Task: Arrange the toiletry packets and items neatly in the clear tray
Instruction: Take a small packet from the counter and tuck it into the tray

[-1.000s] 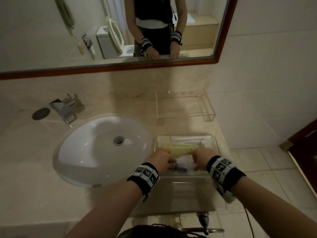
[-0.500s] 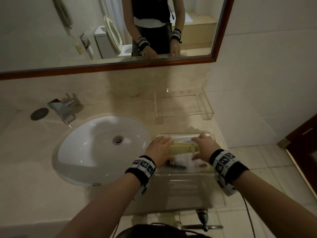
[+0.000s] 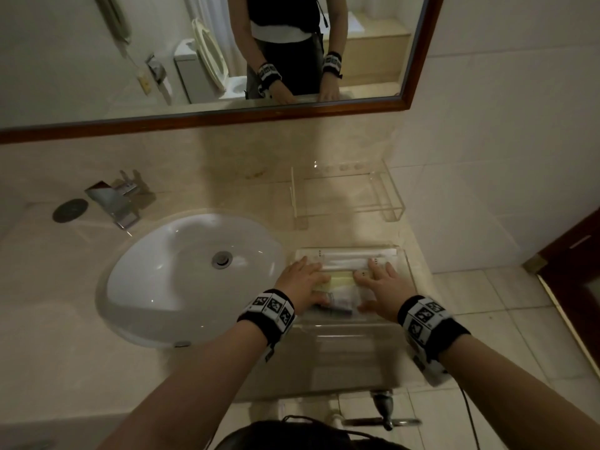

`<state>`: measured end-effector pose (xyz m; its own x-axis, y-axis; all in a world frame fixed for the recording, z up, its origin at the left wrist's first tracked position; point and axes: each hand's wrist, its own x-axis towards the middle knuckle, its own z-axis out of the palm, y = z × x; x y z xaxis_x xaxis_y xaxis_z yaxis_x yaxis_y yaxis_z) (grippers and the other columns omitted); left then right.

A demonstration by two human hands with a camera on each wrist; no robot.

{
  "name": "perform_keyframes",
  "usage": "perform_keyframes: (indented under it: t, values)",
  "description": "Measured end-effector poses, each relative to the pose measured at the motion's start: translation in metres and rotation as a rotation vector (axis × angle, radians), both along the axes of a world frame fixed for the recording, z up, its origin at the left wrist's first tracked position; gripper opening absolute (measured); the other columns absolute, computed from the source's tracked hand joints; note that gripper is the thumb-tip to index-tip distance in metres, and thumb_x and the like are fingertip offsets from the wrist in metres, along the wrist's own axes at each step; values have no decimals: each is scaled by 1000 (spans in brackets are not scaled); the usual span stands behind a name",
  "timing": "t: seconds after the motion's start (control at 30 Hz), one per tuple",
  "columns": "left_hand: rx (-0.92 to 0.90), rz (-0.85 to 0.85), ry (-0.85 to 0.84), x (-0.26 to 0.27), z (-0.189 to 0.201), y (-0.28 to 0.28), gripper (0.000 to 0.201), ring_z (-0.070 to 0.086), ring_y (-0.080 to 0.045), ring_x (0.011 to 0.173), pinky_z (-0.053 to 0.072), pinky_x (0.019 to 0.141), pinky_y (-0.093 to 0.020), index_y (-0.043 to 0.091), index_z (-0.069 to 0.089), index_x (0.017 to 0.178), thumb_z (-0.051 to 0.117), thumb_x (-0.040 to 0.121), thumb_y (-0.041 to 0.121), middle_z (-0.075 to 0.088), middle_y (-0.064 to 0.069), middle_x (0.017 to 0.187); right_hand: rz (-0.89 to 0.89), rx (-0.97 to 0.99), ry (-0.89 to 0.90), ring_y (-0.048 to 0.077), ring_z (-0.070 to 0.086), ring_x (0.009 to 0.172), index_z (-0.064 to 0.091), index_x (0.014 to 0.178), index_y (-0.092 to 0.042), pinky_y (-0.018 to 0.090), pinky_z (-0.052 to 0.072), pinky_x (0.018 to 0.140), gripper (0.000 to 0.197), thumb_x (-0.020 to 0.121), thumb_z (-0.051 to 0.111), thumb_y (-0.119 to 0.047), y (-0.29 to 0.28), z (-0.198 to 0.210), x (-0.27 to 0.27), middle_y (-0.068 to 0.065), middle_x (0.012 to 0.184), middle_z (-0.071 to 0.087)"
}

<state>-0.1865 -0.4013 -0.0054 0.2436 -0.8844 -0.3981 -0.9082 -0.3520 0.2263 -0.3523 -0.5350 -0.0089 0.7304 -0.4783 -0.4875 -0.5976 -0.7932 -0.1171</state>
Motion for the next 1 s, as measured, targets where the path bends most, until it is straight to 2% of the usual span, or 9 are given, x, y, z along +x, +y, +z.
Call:
perform_keyframes:
  t: [0.1,0.23,0.4,0.47,0.53,0.63,0.7,0.83,1.0]
  values:
    - [-35,7,14,2,2,0,68,4,-24,149,9,121,-40,29,26,148,53,89,50,11,3,161,6,-44,-64,33,12,146,26,146,-38,45,19,119,79,79,64,-55,-4,5,2,6,161,7]
    - [-53,21,-18,8,8,-7,87,3,-26,149,6,120,-40,30,15,151,62,82,52,8,0,161,-14,-77,-60,33,4,148,16,149,-41,49,15,119,99,68,69,-64,-16,17,12,3,161,4]
    - [20,-13,-52,11,2,-9,78,2,-27,149,9,120,-42,34,24,148,56,81,61,13,4,160,16,-57,41,33,4,148,13,148,-45,51,13,119,96,69,64,-69,-19,9,12,0,162,-2]
    - [0,-14,-59,10,1,-7,74,6,-27,148,11,119,-42,34,28,146,55,82,60,19,5,159,29,-82,19,32,11,147,15,147,-45,51,14,119,89,73,58,-70,-16,5,7,-1,161,5]
    - [-29,-38,-86,8,2,-6,71,19,-25,144,14,117,-39,32,33,144,56,83,59,28,3,154,51,-101,-13,30,20,144,18,147,-43,50,18,117,83,76,54,-70,-13,3,2,-1,159,13]
    - [-54,-38,-76,8,3,-6,71,28,-23,139,17,116,-37,30,34,144,58,82,57,33,2,151,58,-110,-32,28,31,137,26,144,-41,46,25,115,82,74,59,-69,-14,7,4,-1,155,24]
    - [-71,-21,-55,9,2,-9,78,23,-23,142,16,118,-37,30,29,146,61,80,56,28,0,154,50,-105,-33,27,28,139,27,144,-40,48,24,115,88,69,63,-69,-16,11,10,0,154,26]
    - [-10,-63,-62,7,0,-9,81,6,-25,149,9,121,-41,31,12,151,52,86,58,8,-1,161,58,-53,-3,30,8,147,14,148,-43,53,15,118,92,72,56,-73,-16,10,12,1,160,9]
    - [18,-127,-125,5,-4,-8,72,20,-25,144,17,118,-42,31,17,150,43,89,60,18,-2,158,99,-82,-14,27,14,146,11,149,-42,50,18,118,84,79,46,-73,-14,0,4,6,159,12]
